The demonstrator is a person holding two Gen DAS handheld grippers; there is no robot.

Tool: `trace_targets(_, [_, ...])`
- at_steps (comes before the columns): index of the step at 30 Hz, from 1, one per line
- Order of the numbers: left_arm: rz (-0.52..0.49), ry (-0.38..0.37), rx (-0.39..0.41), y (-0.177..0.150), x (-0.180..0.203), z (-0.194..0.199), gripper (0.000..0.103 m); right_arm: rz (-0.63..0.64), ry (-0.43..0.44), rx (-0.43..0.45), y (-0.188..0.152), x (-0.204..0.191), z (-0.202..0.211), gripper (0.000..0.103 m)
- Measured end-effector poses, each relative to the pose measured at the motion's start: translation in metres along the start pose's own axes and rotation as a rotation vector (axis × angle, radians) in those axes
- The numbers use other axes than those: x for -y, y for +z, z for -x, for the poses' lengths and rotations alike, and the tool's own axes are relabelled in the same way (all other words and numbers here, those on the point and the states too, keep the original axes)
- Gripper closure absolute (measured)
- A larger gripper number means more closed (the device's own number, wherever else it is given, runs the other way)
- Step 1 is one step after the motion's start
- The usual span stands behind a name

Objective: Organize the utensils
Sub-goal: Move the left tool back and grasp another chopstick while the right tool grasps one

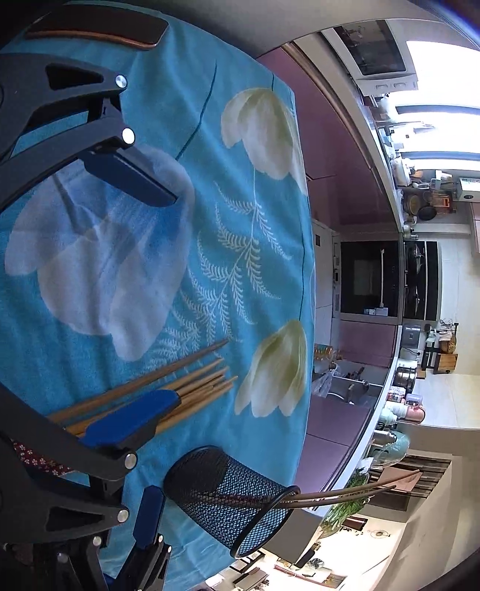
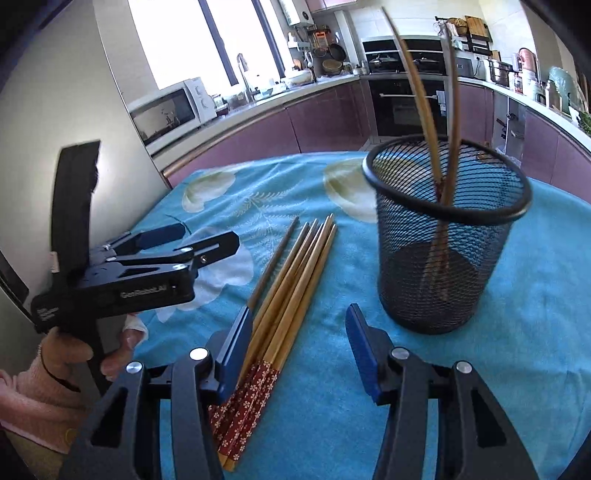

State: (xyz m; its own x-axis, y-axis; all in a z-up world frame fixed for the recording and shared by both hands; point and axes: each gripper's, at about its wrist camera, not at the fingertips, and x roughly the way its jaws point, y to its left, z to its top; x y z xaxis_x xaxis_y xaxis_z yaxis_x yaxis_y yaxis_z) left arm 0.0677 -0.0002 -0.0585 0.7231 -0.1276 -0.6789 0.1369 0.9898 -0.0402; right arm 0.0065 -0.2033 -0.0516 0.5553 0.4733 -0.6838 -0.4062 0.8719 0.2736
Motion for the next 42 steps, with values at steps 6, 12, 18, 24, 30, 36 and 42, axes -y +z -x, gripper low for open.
trace_targets(6, [-0.026, -0.004, -0.049, -0.006, 0.004, -0.003, 0.006, -0.013, -0.006, -0.049, 0.000, 0.001, -0.016, 0.079])
trace_targets(12, [-0.053, -0.046, -0.086, -0.012, 0.009, -0.003, 0.010, -0.061, -0.001, -0.068, -0.002, 0.015, -0.010, 0.093])
trace_targets(18, [-0.073, -0.106, -0.148, -0.015, 0.017, -0.012, 0.032, -0.085, -0.034, -0.074, -0.004, 0.024, -0.008, 0.092])
trace_targets(24, [-0.112, -0.133, -0.176, -0.015, 0.026, -0.019, 0.039, -0.042, -0.098, -0.086, -0.001, 0.016, -0.016, 0.086])
trace_targets(30, [-0.143, -0.146, -0.195, -0.011, 0.033, -0.023, 0.052, -0.006, -0.165, -0.084, 0.005, 0.007, -0.026, 0.086])
trace_targets(36, [-0.106, -0.201, -0.210, -0.006, 0.031, -0.027, 0.088, -0.061, -0.130, -0.077, 0.008, 0.013, -0.029, 0.096])
trace_targets(42, [-0.078, -0.203, -0.197, -0.010, 0.032, -0.023, 0.092, -0.109, -0.097, -0.056, 0.005, 0.020, -0.020, 0.097])
